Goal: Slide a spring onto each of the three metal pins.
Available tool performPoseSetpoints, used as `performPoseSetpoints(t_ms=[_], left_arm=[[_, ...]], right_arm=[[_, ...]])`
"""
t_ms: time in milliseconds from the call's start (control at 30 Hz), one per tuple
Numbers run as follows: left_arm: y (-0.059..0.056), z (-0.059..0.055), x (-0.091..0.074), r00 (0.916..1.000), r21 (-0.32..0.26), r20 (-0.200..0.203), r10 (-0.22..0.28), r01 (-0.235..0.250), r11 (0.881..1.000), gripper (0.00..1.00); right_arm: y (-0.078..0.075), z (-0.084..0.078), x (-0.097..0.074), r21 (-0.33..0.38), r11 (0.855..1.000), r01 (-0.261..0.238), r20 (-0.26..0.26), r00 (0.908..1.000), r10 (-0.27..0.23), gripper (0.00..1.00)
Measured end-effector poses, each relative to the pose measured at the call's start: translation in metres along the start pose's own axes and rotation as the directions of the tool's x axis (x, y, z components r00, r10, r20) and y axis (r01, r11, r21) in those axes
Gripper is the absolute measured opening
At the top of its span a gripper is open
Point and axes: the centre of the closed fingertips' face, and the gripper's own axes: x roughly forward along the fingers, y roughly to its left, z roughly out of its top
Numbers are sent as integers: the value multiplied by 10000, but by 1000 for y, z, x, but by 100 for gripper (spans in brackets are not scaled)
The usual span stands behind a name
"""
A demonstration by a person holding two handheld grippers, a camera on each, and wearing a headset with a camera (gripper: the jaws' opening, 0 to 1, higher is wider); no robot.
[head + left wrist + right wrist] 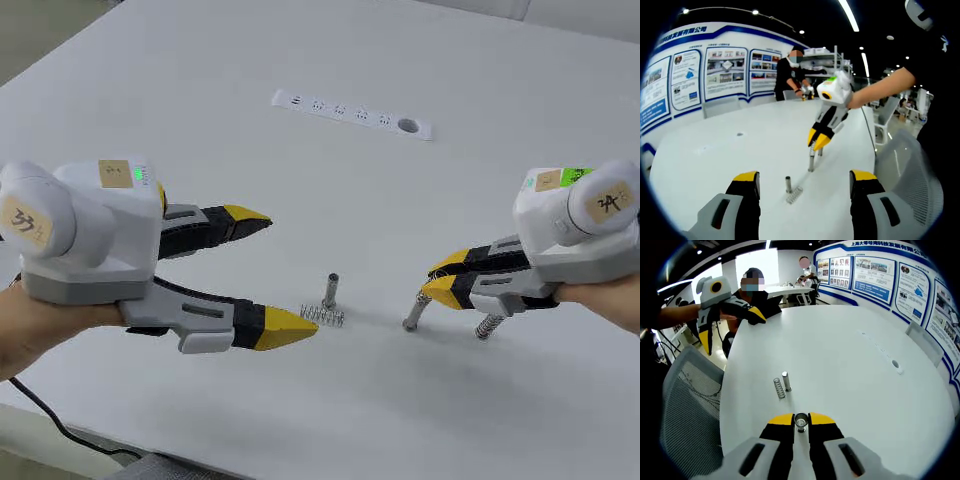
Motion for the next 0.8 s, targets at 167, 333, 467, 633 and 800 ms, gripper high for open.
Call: performPoseSetpoints(t_ms=[167,333,467,633,800], left_arm=[[1,-3,-1,10000,-67,-56,44,-45,10000,74],[1,-4,-1,10000,-105,-67,60,-61,9999,74],[2,-7,-2,9999,-139,-121,59,-60,9999,74],[4,-10,-3,9998,-203,-193,101,-105,9997,74],[4,-9,-5,9998,-270,-150,125,-129,9996,74]], right_arm=[[1,-4,4,-48,10000,-13,-195,9998,13,11],[1,-10,12,-108,9999,56,-428,9991,-60,11],[1,-17,20,-169,9998,63,-686,9976,-75,12],[3,-27,29,-339,9994,14,-1106,9939,-51,12],[4,-33,36,-592,9982,45,-1277,9917,-121,12]])
